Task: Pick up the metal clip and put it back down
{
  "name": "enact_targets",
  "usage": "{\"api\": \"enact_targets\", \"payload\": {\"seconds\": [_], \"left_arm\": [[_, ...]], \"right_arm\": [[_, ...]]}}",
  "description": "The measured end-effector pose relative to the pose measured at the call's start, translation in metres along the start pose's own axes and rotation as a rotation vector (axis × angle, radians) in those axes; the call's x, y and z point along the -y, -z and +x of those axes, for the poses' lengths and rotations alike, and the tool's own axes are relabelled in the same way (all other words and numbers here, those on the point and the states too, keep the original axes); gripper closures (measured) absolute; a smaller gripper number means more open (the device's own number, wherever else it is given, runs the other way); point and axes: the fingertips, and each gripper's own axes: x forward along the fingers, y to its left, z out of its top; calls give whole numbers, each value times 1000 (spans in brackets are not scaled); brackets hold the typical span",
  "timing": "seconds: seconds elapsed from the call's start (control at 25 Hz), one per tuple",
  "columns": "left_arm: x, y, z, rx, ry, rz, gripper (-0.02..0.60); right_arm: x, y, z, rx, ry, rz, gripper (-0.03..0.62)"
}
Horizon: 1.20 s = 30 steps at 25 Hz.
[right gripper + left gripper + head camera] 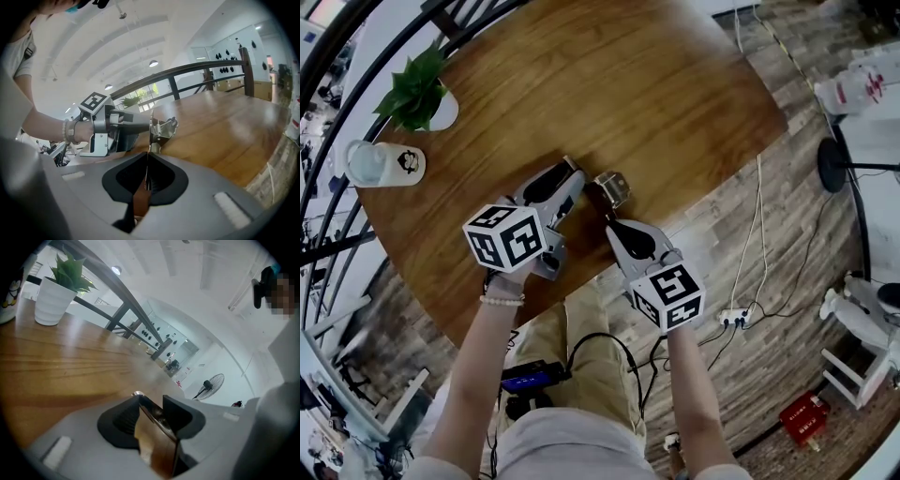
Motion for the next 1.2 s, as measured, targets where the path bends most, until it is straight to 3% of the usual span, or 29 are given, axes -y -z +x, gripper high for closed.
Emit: {"api": "enact_targets", "payload": {"seconds": [0.56,0.96,1.2], "left_arm": [[-9,5,12,-96,-122,13,430],[-8,-1,12,-65,-100,18,430],[-7,-1,6,-48,-69,19,439]], "right_arm": [[10,8,10,-62,7,15,565],[13,16,14,-123,16,20,565],[19,19,14,-124,48,7,530]]}}
